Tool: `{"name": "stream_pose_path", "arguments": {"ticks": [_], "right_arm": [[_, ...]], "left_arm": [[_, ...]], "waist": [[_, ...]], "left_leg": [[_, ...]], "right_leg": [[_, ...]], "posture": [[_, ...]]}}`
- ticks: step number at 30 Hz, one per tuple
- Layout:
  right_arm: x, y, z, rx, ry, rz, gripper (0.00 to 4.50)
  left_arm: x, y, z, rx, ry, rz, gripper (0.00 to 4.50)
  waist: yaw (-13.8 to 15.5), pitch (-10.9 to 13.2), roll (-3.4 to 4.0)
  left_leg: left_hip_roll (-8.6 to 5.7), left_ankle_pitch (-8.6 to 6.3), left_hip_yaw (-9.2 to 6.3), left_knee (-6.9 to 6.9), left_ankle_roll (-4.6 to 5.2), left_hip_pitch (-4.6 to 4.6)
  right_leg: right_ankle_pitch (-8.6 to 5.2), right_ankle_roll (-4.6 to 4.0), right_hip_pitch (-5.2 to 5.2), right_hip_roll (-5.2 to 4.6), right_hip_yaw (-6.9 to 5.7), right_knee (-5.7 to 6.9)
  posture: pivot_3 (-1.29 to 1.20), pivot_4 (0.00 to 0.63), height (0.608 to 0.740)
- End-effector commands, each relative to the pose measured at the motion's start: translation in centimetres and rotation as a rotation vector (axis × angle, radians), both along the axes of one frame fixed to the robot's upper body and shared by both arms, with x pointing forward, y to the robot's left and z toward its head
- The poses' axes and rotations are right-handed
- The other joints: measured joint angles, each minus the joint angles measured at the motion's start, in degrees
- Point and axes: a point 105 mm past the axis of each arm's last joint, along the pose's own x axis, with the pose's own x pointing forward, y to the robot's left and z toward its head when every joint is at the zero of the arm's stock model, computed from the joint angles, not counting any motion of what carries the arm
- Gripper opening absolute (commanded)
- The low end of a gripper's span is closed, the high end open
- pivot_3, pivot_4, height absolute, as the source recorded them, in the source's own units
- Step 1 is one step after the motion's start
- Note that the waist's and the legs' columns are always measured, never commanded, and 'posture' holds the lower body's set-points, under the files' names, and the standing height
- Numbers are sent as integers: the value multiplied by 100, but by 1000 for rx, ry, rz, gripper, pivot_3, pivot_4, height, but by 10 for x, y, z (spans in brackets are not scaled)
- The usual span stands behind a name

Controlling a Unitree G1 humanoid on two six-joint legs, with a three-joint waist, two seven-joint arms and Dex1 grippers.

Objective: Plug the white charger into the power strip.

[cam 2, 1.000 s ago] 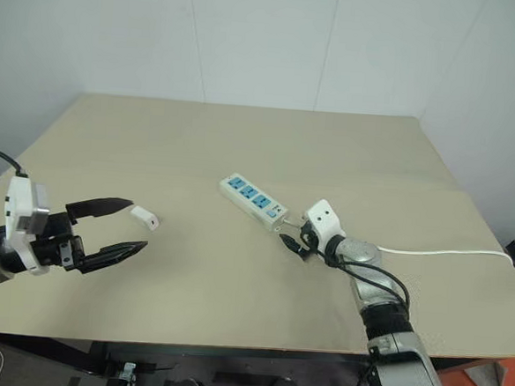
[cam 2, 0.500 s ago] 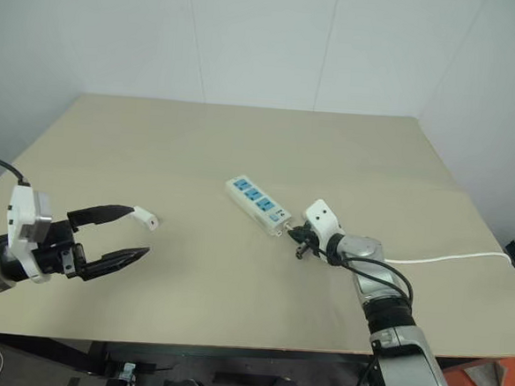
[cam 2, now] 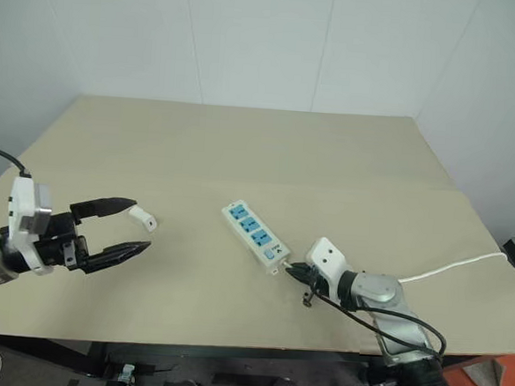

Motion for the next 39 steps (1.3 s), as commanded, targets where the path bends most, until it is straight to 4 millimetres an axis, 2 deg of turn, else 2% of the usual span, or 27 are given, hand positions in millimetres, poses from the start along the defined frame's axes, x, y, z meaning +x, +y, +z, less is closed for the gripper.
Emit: {"name": "stream_pose_path", "arguments": {"ticks": [1,5,9,10,12,15,22,30,34,39], "right_arm": [[2,11,18,108,-56,11,711],[-10,9,28,147,-46,68,1910],[-22,0,40,189,-32,97,3388],[-24,-2,42,202,-29,95,3631],[-26,-3,47,225,-35,85,4449],[-18,4,49,250,-97,6,4449],[0,32,46,374,-104,-150,4449],[6,46,24,366,-116,-217,4449],[12,47,13,357,-112,-251,4449],[17,53,10,375,-95,-250,4449]], "left_arm": [[2,-3,6,9,-40,-23,4500],[2,-5,6,4,-39,-38,4500],[1,-4,6,6,-42,-36,4500],[1,-4,6,6,-43,-35,4500],[0,-4,6,6,-42,-35,4500],[0,-2,6,8,-41,-30,4500],[-1,-4,6,9,-41,-36,4500],[-1,-2,6,11,-37,-43,4500],[-1,-2,6,13,-38,-43,4500],[-1,-2,7,13,-41,-44,4500]], "waist": [[-6,0,0],[19,0,0],[52,1,0],[51,0,0],[47,0,0],[21,0,0],[20,0,0],[35,0,0],[21,0,0],[6,0,0]], "left_leg": [[1,0,0,0,0,-1],[0,0,0,0,0,-13],[0,0,0,0,0,-21],[0,0,0,1,0,-19],[0,0,-1,2,0,-11],[1,0,-1,1,0,-6],[2,0,0,0,0,-13],[2,0,0,1,0,-16],[2,0,0,1,0,-15],[3,0,-1,1,0,-15]], "right_leg": [[0,-1,-1,2,0,0],[8,-16,-7,1,2,-2],[13,-24,-10,0,-2,-6],[11,-19,-9,-1,-1,-5],[1,-4,-3,0,-1,-3],[-1,1,-2,1,-1,1],[1,-5,-10,2,1,1],[9,-18,-12,1,-1,1],[8,-18,-12,2,-1,2],[9,-19,-12,2,-1,1]], "posture": [[0,150,740],[0,150,740],[0,150,740],[0,150,740],[0,150,740],[0,150,740],[0,150,740],[0,150,740],[0,150,740],[0,150,740]]}}
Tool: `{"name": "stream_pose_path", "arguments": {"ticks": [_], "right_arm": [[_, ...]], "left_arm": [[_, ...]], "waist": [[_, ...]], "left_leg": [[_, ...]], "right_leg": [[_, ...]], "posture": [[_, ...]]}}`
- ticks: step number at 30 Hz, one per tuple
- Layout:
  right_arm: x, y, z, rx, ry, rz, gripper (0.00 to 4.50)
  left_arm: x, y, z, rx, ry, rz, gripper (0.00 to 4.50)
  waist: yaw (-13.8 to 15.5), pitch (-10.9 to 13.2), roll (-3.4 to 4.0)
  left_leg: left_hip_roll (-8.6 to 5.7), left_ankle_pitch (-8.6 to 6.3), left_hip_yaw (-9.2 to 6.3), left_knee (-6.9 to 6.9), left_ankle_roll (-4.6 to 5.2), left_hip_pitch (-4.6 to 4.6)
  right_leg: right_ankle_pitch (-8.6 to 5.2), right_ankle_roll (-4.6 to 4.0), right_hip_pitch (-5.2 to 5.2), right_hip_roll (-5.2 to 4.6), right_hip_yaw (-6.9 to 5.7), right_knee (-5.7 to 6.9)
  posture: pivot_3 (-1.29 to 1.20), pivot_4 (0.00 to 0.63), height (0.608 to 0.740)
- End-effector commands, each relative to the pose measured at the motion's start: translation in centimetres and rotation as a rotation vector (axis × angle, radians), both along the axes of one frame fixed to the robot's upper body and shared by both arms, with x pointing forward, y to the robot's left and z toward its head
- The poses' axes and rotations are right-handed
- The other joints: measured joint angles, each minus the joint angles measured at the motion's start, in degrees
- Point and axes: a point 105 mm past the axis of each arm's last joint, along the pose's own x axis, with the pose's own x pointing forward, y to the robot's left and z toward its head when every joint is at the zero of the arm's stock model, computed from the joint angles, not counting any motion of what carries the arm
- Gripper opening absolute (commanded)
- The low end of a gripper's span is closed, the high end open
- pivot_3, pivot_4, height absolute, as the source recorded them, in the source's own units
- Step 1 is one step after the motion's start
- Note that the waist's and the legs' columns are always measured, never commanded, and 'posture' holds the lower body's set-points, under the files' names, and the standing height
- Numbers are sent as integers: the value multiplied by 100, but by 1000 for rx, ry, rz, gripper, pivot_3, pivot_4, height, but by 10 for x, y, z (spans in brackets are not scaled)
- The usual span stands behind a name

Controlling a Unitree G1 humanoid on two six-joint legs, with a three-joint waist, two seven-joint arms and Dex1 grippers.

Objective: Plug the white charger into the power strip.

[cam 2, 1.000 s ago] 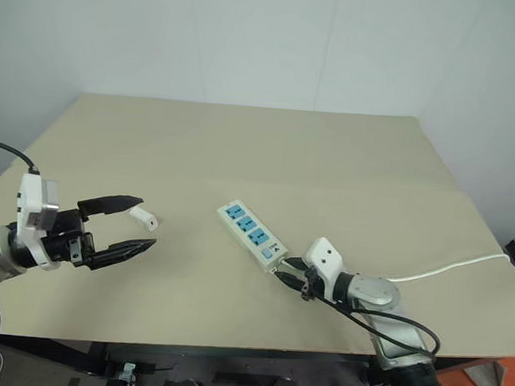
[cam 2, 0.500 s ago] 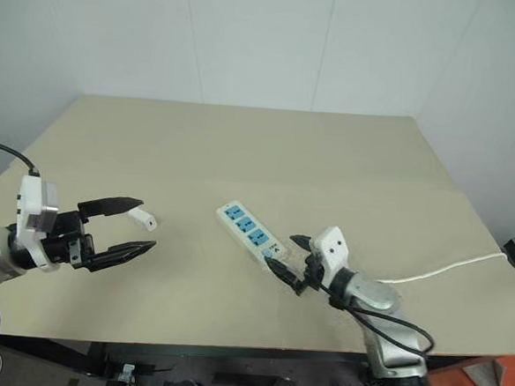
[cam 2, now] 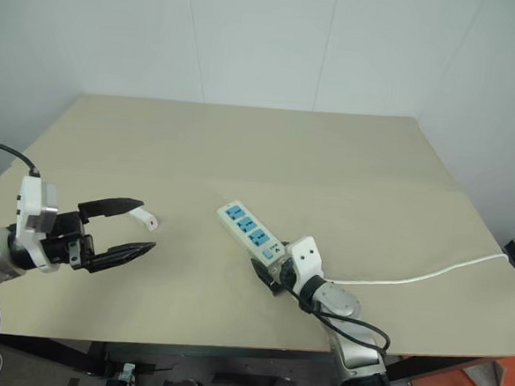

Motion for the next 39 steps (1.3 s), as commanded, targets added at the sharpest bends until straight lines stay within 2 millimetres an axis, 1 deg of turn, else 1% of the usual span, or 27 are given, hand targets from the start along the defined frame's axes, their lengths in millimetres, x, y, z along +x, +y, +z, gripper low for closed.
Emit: {"name": "stream_pose_path", "arguments": {"ticks": [1,9,13,15,17,18,22,24,29,31,34,36,39], "right_arm": [[5,6,11,19,-53,8,4449],[9,13,-6,30,-17,18,4449],[9,16,-10,38,1,36,4449],[9,16,-13,25,13,50,4084],[9,15,-14,2,11,64,3536],[9,14,-15,-8,14,73,3419],[12,10,-18,-76,17,109,3421],[16,8,-11,-87,-18,125,3421],[23,9,20,-41,-105,229,3421],[23,10,25,-66,-130,274,3421],[19,11,37,-60,-159,388,3421],[16,11,41,-43,-181,437,3421],[6,12,42,-19,-190,557,3421]], "left_arm": [[-2,1,10,12,-47,-4,4500],[-1,0,11,12,-53,-8,4500],[-1,1,12,15,-58,-4,4500],[-1,1,12,16,-58,-2,4500],[-2,1,12,18,-58,-2,4500],[-1,1,12,21,-59,0,4500],[3,4,14,29,-64,18,4500],[11,9,19,53,-82,39,4500],[38,23,33,157,-105,99,4500],[45,28,35,185,-94,107,4500],[55,37,35,286,-73,111,4500],[60,41,36,327,-70,116,4500],[71,51,39,429,-58,130,4500]], "waist": [[-6,0,0],[-30,-6,-4],[-65,-14,-14],[-81,-16,-16],[-97,-16,-16],[-103,-16,-16],[-111,-16,-16],[-109,-16,-16],[-108,-15,-15],[-106,-14,-15],[-112,-13,-14],[-118,-12,-14],[-109,-9,-15]], "left_leg": [[0,0,0,0,0,1],[1,0,0,0,0,10],[2,0,0,0,0,25],[2,0,0,-1,0,34],[2,0,0,-3,0,43],[2,0,0,-3,0,47],[2,0,-1,-5,0,50],[2,0,-1,-5,0,52],[1,0,-1,-6,0,49],[0,0,-1,-9,0,45],[0,0,-1,-11,0,14],[1,0,-2,-11,0,0],[1,0,-2,-11,0,-4]], "right_leg": [[0,0,0,0,0,1],[-1,1,7,1,0,2],[-2,4,19,2,1,4],[-9,14,28,2,1,4],[-11,16,39,2,1,3],[-12,16,42,2,1,3],[-13,14,47,2,1,2],[-13,14,49,2,0,2],[-15,16,49,2,-1,0],[-14,15,45,2,-1,-3],[-11,10,8,3,-1,1],[6,-18,-5,4,-3,5],[6,-18,-8,5,-3,4]], "posture": [[0,150,740],[0,150,740],[0,150,740],[0,150,740],[0,150,740],[0,150,740],[0,150,740],[0,150,740],[0,150,740],[0,150,740],[0,150,740],[0,150,740],[0,150,740]]}}
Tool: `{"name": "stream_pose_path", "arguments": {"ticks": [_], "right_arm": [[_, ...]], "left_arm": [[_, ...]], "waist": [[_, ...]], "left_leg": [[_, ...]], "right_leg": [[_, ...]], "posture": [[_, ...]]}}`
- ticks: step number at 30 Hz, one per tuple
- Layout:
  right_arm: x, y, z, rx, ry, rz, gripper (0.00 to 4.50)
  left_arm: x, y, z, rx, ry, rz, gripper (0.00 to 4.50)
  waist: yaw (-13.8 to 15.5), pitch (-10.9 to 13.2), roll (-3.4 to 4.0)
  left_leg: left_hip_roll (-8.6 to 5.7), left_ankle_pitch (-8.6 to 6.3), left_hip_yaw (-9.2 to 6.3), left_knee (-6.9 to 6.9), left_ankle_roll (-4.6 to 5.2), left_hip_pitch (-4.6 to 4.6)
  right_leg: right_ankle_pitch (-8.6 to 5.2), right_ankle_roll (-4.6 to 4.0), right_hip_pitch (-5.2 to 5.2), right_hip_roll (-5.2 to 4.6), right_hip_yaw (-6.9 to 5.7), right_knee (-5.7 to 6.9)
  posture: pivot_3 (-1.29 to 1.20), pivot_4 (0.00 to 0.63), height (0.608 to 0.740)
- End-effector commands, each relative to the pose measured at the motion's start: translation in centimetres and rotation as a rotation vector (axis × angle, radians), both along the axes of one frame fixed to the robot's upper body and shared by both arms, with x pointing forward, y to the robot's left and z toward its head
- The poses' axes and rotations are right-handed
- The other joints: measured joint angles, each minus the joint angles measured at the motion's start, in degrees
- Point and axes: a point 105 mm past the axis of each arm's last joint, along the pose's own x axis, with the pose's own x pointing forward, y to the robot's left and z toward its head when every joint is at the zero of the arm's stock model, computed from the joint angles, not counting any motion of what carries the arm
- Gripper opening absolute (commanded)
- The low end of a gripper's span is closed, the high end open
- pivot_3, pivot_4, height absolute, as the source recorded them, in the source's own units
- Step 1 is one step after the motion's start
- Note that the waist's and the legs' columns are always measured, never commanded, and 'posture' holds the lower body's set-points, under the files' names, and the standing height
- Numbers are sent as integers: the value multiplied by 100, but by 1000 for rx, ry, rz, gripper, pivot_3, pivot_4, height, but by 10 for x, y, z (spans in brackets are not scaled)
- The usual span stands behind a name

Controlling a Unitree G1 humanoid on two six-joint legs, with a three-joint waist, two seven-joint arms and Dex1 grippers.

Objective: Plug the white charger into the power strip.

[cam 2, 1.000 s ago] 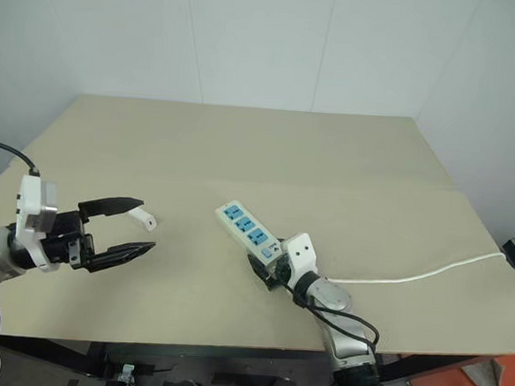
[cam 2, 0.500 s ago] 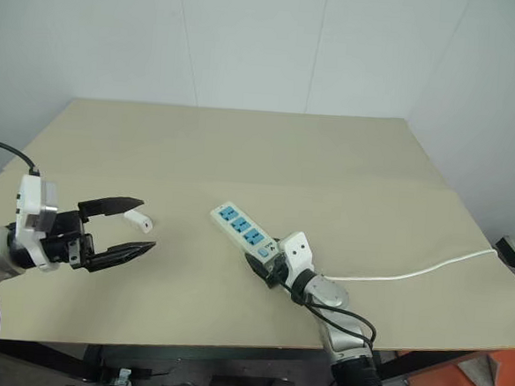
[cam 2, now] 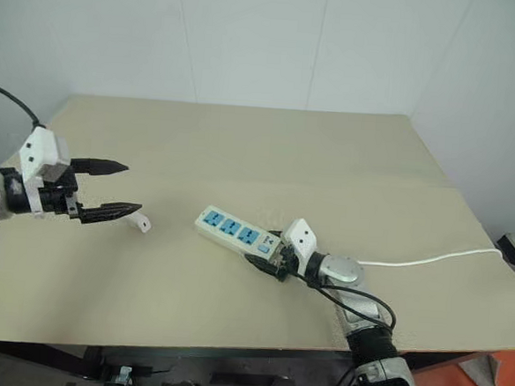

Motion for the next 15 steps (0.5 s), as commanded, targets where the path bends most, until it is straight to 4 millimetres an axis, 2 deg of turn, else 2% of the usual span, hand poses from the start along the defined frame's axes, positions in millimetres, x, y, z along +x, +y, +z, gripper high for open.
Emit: {"name": "stream_pose_path", "arguments": {"ticks": [1,7,11,15], "right_arm": [[-11,5,19,57,-75,157,3421],[-21,19,0,-43,-35,345,3421],[-20,26,-10,-67,5,389,3421],[-23,32,-15,-98,33,441,3421]], "left_arm": [[9,12,12,148,-17,9,4500],[14,19,17,443,-14,-149,4500],[18,9,15,605,-9,-312,4500],[37,-7,8,790,0,-401,4500]], "waist": [[11,1,-1],[-7,2,0],[0,2,0],[49,2,1]], "left_leg": [[0,0,0,1,0,-1],[1,0,0,4,0,3],[1,0,0,7,0,-1],[1,0,-1,14,1,-1]], "right_leg": [[0,0,0,0,-1,0],[0,1,2,6,0,4],[1,-1,0,6,1,4],[1,-1,5,6,0,7]], "posture": [[0,150,740],[0,150,740],[0,150,740],[0,150,740]]}}
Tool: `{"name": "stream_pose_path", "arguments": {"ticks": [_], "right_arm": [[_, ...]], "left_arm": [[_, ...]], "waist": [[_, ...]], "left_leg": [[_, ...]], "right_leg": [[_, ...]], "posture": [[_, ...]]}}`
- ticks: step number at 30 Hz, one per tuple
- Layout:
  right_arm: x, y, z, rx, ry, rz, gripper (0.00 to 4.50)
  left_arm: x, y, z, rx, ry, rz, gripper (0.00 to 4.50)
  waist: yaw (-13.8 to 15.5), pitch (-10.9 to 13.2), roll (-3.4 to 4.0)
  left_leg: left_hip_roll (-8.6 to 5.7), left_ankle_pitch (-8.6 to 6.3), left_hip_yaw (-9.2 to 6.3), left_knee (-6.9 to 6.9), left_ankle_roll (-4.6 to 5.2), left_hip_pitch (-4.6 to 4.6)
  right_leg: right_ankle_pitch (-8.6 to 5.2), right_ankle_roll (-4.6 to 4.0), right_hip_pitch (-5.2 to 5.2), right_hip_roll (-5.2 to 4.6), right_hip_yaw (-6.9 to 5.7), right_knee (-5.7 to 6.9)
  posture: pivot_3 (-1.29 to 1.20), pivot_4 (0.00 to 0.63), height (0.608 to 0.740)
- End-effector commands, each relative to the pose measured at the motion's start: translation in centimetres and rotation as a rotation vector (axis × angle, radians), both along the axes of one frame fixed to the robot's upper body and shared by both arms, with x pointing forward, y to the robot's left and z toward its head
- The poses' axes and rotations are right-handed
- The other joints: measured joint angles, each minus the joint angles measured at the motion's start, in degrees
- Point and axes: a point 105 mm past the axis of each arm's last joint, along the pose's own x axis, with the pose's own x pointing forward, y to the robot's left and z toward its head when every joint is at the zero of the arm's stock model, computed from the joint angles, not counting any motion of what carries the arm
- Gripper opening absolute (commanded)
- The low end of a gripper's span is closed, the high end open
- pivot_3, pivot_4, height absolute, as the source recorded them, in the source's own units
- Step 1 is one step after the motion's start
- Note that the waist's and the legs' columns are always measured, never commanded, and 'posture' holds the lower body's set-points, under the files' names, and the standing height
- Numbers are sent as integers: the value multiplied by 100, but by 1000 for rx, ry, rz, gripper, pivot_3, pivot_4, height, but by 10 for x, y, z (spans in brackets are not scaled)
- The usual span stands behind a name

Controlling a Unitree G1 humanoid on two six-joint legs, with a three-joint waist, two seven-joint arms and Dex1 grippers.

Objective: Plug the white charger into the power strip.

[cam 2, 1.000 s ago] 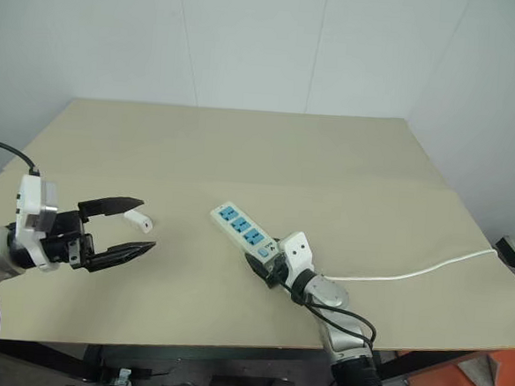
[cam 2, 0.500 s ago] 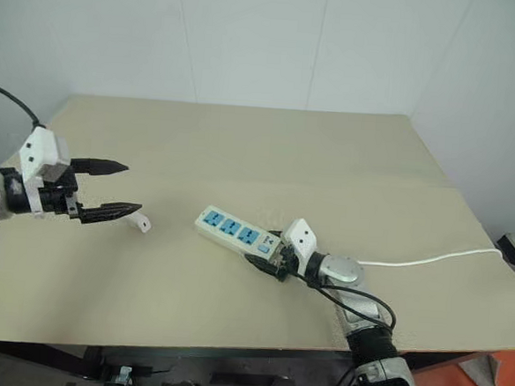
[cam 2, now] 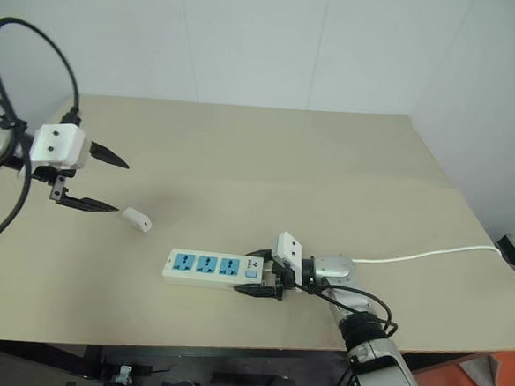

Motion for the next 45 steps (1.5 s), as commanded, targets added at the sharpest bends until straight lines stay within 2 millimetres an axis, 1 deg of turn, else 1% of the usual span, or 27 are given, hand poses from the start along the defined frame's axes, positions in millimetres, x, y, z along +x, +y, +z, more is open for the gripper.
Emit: {"name": "stream_pose_path", "arguments": {"ticks": [1,5,9,11,13,15,22,25,34,45], "right_arm": [[-4,10,7,-11,-36,82,3421],[-2,10,5,-24,-26,87,3421],[-1,9,8,-33,-27,90,3421],[1,9,9,-38,-32,77,3421],[3,8,9,-41,-30,58,3421],[3,6,8,-45,-24,50,3421],[-1,5,6,-33,-16,23,3421],[-1,5,7,-31,-17,12,3421],[-1,4,10,-14,-22,-20,3421],[-2,3,12,-1,-26,-54,3421]], "left_arm": [[14,-7,-5,157,2,-57,4500],[25,-14,-12,250,50,-74,4500],[29,-16,-30,377,136,-84,4500],[31,-21,-42,400,179,-89,4500],[35,-26,-48,409,189,-85,4500],[37,-28,-50,413,187,-77,4500],[45,-22,-56,533,181,-14,4500],[45,-22,-59,539,193,-9,4500],[52,-19,-74,612,160,6,4500],[51,-16,-97,625,183,31,4500]], "waist": [[30,0,0],[-6,0,0],[-43,1,1],[-40,1,1],[-32,1,0],[-38,1,0],[-25,1,0],[-23,1,0],[-26,1,0],[-16,1,0]], "left_leg": [[0,0,0,1,0,1],[0,-1,-1,3,2,-1],[0,-2,-2,3,4,-4],[0,-2,-2,3,4,-3],[0,-2,-3,5,4,-4],[-1,-2,-3,7,4,-5],[-2,-2,-6,6,4,-8],[-2,-2,-6,7,4,-5],[-2,-2,-8,6,4,-6],[-3,-2,-9,6,4,-7]], "right_leg": [[0,0,1,0,0,2],[0,0,-4,2,3,2],[0,1,-6,3,4,3],[-1,2,-6,3,4,4],[-1,2,-5,3,2,7],[-1,3,-5,2,3,8],[-1,3,-5,2,2,6],[-2,5,-3,2,3,8],[-1,4,-4,2,1,8],[-1,4,-4,2,1,9]], "posture": [[0,150,740],[0,150,740],[0,150,740],[0,150,740],[0,150,740],[0,150,740],[0,150,740],[0,150,740],[0,150,740],[0,150,740]]}}
